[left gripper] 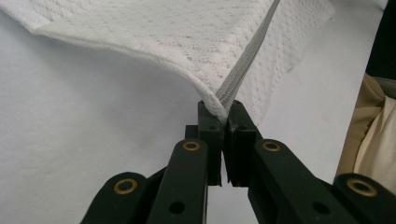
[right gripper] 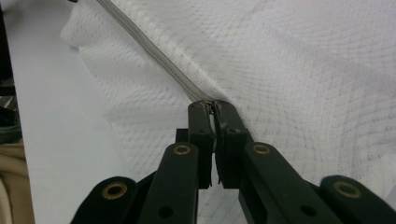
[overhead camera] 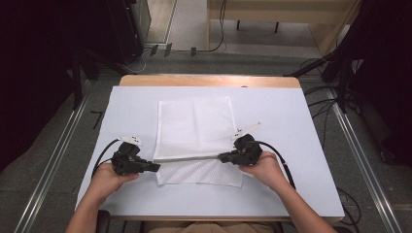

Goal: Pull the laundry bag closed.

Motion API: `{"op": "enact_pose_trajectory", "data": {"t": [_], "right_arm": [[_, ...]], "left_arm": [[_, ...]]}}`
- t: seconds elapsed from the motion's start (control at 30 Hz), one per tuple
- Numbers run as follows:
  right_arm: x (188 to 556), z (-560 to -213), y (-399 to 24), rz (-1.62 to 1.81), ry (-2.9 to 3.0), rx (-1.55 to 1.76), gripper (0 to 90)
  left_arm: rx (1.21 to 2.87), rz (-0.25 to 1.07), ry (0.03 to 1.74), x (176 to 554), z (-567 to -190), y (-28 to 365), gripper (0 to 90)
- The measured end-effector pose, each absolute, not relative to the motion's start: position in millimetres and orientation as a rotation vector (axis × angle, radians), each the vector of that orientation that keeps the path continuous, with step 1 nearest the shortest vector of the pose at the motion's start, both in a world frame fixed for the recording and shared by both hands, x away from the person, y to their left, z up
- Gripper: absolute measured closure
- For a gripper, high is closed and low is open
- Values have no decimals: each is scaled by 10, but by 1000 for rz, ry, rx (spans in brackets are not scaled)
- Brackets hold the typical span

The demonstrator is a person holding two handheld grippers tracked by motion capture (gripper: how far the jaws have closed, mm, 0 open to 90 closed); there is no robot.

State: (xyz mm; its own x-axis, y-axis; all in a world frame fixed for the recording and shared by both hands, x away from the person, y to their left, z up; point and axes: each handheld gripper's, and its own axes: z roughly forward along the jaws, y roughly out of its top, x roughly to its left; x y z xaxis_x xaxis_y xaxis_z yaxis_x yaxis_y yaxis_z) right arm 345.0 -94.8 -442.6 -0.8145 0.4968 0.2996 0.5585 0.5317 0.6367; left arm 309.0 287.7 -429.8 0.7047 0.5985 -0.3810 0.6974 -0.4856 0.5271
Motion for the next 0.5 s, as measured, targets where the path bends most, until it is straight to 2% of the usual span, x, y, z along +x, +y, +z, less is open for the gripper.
{"op": "enact_pose_trajectory", "data": {"t": [0.5], "right_arm": [[3428, -4426, -1069, -1135, -2695, -939, 881]], "left_arm": [[2238, -192, 983, 3103, -4304, 2892, 879]]}}
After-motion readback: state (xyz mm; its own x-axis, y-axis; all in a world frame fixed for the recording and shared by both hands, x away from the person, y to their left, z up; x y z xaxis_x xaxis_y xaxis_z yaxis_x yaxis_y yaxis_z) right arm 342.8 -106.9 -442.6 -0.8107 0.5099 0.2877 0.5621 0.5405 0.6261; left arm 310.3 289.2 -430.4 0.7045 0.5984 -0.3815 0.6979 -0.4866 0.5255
